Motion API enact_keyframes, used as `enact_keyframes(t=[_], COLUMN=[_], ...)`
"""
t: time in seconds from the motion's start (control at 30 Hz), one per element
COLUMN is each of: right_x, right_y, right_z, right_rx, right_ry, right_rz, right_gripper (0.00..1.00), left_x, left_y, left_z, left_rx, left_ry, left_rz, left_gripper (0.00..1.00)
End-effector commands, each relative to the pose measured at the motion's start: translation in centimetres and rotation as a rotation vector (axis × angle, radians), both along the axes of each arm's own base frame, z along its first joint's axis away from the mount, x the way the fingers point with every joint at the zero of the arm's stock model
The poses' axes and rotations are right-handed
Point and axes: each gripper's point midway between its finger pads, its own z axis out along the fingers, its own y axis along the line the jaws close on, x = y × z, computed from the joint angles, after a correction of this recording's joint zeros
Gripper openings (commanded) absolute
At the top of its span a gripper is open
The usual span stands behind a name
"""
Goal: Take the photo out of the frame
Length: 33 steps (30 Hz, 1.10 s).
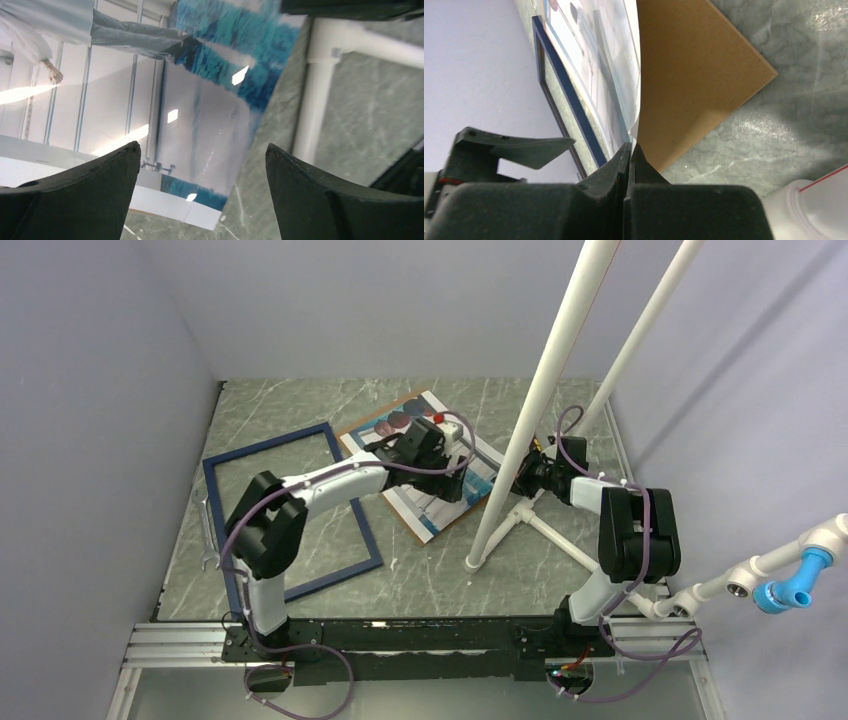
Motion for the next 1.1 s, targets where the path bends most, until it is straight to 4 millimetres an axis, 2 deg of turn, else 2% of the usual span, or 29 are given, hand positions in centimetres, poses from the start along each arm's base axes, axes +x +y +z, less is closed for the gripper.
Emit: enact_keyframes(t=[0.0,0.1,0.23,0.57,0.7,0.77,0.87,0.97,1.07], right_x=[0.4,0.1,-0.1,-0.8,-1.3,-1.2,-1.1,-1.0,-1.0], right_y=[0.0,-0.1,0.1,-0.1,-0.2,-0.3,-0.2,-0.1,-0.2], right_z=[3.0,3.1,3.6,5.2,5.9,6.2,6.1,6.1,6.7], right_rx=[-0.002,-0.011,0.001,-0.026,-0.036,-0.043,-0.042,-0.037,-0.044], right_ry=[-0.076,-0.075,-0.078,-0.069,-0.063,-0.071,-0.072,-0.068,-0.072], right_rz=[0.026,0.025,0.036,0.038,0.042,0.041,0.052,0.054,0.055], right_gripper=[0.00,0.00,0.00,0.00,0.00,0.00,0.00,0.00,0.00], left_x=[0.9,0.5,0.9,1.0,0.9,0.3,-0.8,-2.0,-2.0], left_y=[0.5,-0.1,0.3,1.1,1.0,0.3,-1.8,-2.7,-2.8], left_z=[-1.8,-2.7,-3.9,-4.5,-4.2,-3.5,-1.0,0.3,-0.4], left_rx=[0.166,0.189,0.274,0.314,0.307,0.266,0.099,-0.007,0.005], left_ry=[-0.059,-0.050,-0.064,-0.041,-0.030,-0.016,-0.030,-0.019,0.006], left_rz=[0.003,-0.021,0.011,0.088,0.097,0.063,0.002,-0.026,-0.015], left_gripper=[0.96,0.96,0.97,0.99,0.99,0.99,0.99,0.99,0.99])
